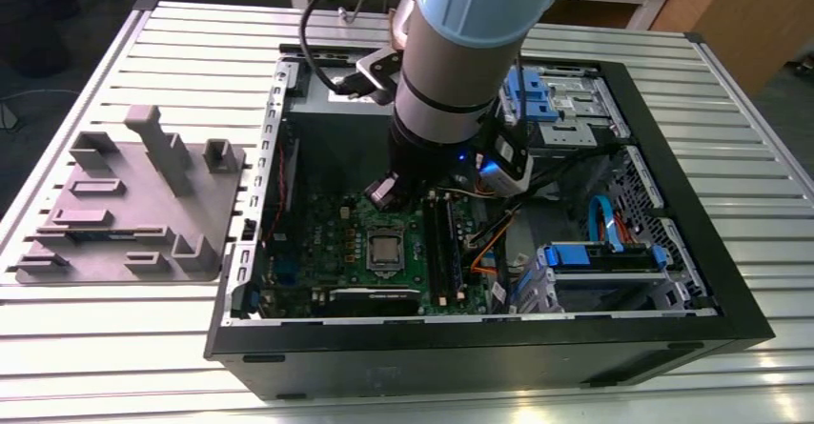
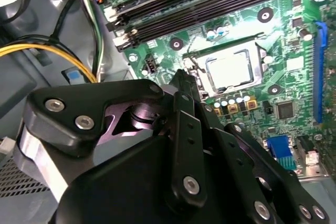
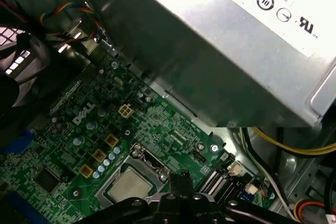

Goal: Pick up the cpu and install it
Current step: 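Install the first cpu locking lever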

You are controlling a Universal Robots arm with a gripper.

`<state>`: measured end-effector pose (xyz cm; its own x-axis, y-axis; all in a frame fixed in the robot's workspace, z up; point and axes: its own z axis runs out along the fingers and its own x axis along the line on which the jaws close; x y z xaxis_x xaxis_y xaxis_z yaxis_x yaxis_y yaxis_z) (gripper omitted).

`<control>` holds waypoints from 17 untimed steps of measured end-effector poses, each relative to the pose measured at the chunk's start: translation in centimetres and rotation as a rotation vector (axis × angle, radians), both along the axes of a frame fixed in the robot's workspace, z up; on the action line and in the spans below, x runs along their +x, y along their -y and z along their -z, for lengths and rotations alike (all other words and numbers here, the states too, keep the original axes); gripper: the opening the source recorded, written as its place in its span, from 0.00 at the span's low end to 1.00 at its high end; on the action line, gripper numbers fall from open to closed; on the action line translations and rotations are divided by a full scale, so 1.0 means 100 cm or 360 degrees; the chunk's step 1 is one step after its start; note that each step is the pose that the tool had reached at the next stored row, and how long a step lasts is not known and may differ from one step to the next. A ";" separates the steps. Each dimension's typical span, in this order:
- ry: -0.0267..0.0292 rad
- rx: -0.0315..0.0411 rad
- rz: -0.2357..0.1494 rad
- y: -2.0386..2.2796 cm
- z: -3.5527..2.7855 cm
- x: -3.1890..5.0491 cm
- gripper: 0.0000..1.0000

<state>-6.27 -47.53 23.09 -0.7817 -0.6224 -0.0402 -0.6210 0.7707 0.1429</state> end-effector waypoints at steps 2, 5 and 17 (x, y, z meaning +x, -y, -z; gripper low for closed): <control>-0.00004 -0.0006 0.0001 0.0003 0.0001 0.0000 0.10; -0.00004 -0.0008 0.0001 0.0004 0.0000 0.0000 0.10; -0.00005 -0.0020 0.0030 0.0148 0.0025 0.0000 0.10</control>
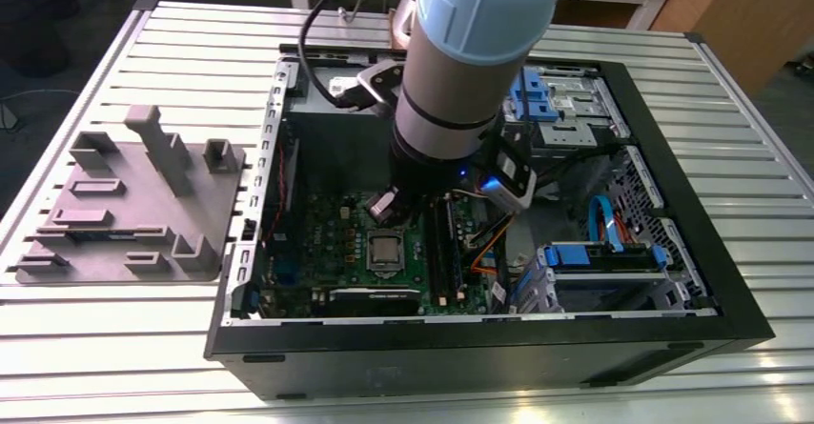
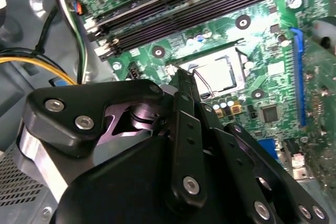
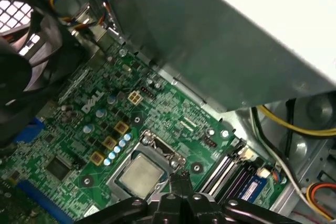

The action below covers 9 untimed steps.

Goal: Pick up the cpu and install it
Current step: 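Install the first cpu locking lever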

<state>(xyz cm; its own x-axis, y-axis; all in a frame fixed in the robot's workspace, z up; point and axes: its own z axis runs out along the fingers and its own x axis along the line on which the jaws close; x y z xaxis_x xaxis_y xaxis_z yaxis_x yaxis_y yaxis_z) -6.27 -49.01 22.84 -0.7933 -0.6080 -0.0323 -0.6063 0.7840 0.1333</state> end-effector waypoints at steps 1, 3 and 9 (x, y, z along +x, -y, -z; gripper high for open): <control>0.00000 -0.0001 0.0002 0.0014 0.0003 0.0000 0.10; -0.00001 -0.0004 0.0006 0.0038 0.0008 0.0000 0.10; 0.00002 -0.0014 0.0021 0.0064 0.0019 0.0000 0.10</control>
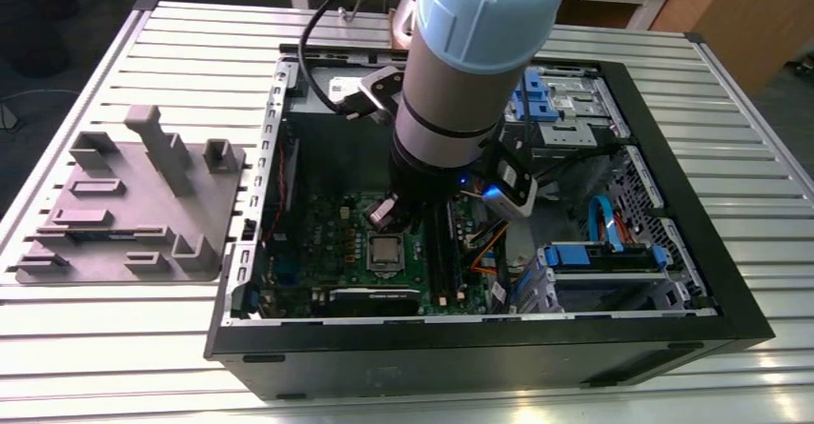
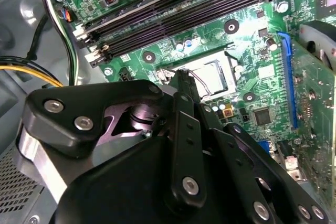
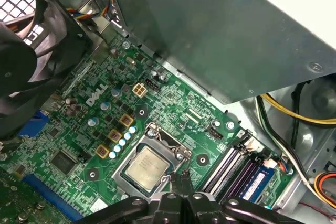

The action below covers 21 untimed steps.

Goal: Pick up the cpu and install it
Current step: 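Install the first cpu locking lever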

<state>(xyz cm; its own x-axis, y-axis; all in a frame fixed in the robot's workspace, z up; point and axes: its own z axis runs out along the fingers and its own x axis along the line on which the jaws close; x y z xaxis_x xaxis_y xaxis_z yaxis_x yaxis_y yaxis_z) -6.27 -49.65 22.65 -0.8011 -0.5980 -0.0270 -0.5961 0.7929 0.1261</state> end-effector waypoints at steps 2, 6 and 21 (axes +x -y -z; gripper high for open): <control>0.00000 0.0000 0.0000 0.0002 0.0000 0.0000 0.10; 0.00000 -0.0005 0.0006 0.0010 0.0037 0.0000 0.10; 0.00001 -0.0034 0.0046 0.0061 0.0097 0.0001 0.10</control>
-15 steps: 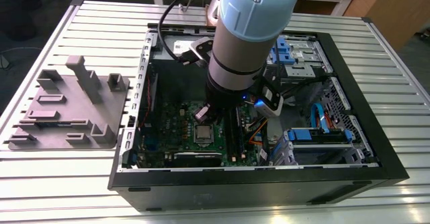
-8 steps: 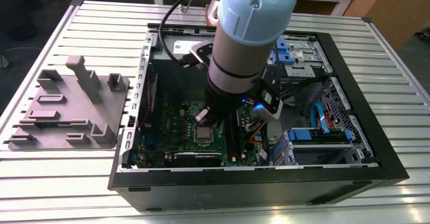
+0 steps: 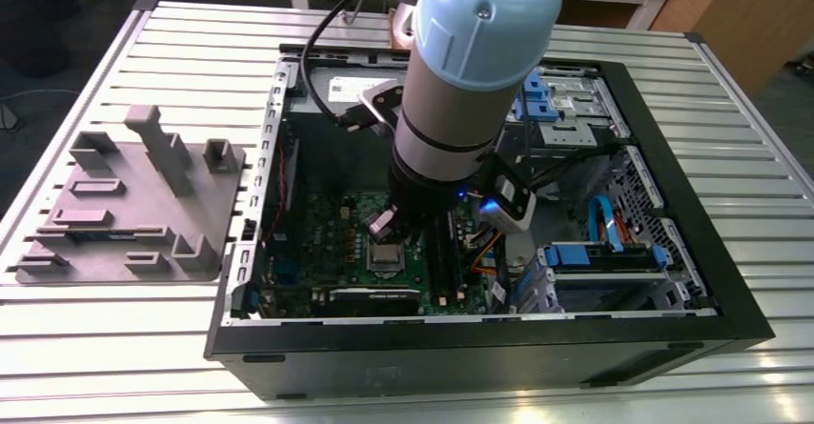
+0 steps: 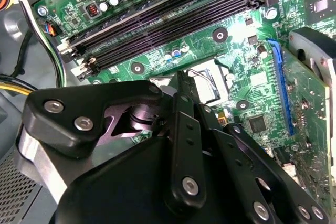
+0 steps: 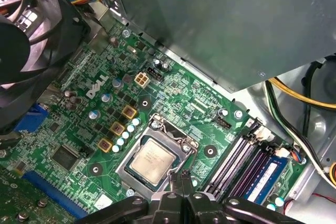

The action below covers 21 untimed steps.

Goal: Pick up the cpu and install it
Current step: 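Install the first cpu locking lever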

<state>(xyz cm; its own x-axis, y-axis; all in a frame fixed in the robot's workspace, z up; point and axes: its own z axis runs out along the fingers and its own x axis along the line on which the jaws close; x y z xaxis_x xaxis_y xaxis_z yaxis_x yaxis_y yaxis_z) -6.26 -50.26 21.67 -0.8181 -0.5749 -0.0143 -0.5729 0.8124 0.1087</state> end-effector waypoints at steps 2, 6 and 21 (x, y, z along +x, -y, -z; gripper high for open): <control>0.00001 0.0000 0.0000 0.0001 0.0003 0.0000 0.10; -0.00001 0.0000 0.0000 0.0005 0.0014 0.0000 0.10; 0.00002 -0.0003 0.0000 0.0045 0.0054 0.0008 0.10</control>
